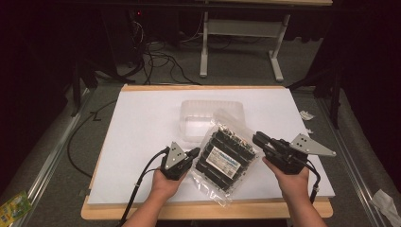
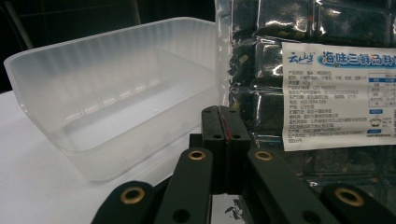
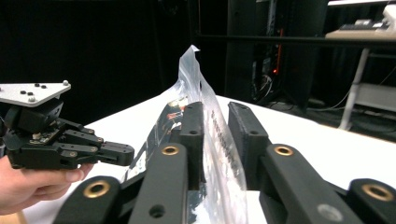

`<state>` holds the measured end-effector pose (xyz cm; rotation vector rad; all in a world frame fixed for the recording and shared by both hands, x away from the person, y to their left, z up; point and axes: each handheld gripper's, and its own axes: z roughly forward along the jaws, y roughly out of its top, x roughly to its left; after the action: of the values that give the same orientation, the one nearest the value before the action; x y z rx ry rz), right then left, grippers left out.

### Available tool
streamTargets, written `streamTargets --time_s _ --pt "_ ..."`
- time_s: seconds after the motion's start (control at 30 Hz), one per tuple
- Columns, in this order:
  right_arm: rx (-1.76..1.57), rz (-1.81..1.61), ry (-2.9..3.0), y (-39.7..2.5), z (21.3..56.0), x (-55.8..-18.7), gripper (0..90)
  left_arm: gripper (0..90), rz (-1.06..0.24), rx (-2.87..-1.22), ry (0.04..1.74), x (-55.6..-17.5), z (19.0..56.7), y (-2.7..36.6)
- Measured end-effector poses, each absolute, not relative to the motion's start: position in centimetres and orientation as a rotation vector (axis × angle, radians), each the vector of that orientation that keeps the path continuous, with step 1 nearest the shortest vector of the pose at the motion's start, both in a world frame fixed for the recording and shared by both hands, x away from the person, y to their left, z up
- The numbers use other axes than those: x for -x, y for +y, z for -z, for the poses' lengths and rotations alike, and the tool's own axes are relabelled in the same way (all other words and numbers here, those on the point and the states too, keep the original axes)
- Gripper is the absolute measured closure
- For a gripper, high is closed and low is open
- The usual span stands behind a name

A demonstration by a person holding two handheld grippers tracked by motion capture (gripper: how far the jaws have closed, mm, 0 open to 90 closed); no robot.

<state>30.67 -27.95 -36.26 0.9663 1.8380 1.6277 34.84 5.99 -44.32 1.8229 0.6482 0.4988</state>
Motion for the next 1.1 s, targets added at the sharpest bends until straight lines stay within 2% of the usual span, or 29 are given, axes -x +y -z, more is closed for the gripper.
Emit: streamTargets --time_s 0.1,0.17,0.4,0.43,0.47,0.57,0.6,0.67,0.8,0.9,0.97,1.03,1.07,1.1 --pt "-0.988 -1.643 1.852 -28.1 36.6 -31.0 79.2 90.0 -0.506 -1.824 0.648 -34.8 44.3 5.9" --pt "-0.980 -1.645 1.858 -28.1 36.7 -31.0 89.5 90.0 -0.510 -1.823 0.649 -34.8 44.4 5.9" --pt "-0.882 -1.636 1.868 -27.4 36.1 -30.2 90.0 87.0 -0.470 -1.827 0.688 -35.3 44.1 6.3" --pt "-0.858 -1.645 1.873 -27.2 35.9 -30.0 90.0 80.9 -0.480 -1.822 0.700 -35.4 44.0 6.3" --pt "-0.858 -1.645 1.873 -27.2 35.9 -30.0 90.0 80.9 -0.478 -1.819 0.705 -35.5 43.8 6.5" --pt "-0.821 -1.674 1.880 -26.7 35.5 -29.5 90.0 70.9 -0.448 -1.761 0.730 -35.8 42.8 7.0" --pt "-0.821 -1.674 1.880 -26.7 35.5 -29.5 90.0 70.9 -0.427 -1.738 0.736 -35.9 42.3 7.1" --pt "-0.801 -1.679 1.889 -26.4 35.2 -29.2 90.0 62.2 -0.376 -1.683 0.731 -36.1 40.3 7.6" --pt "-0.784 -1.676 1.888 -26.1 35.1 -29.0 90.0 56.6 -0.338 -1.632 0.718 -36.4 38.4 7.7" --pt "-0.781 -1.686 1.892 -26.0 35.1 -28.8 90.0 51.9 -0.313 -1.663 0.691 -37.1 37.1 6.7" --pt "-0.769 -1.691 1.890 -25.9 35.0 -28.8 90.0 50.3 -0.236 -1.690 0.693 -38.0 37.1 5.9" --pt "-0.765 -1.692 1.890 -25.8 35.0 -28.7 90.0 51.9 -0.138 -1.668 0.707 -39.0 37.5 5.7" --pt "-0.762 -1.688 1.892 -25.8 35.0 -28.7 90.0 57.2 -0.112 -1.654 0.706 -39.2 37.6 5.8" --pt "-0.768 -1.702 1.891 -25.8 35.0 -28.7 90.0 67.7 -0.087 -1.638 0.691 -39.3 37.7 5.8"
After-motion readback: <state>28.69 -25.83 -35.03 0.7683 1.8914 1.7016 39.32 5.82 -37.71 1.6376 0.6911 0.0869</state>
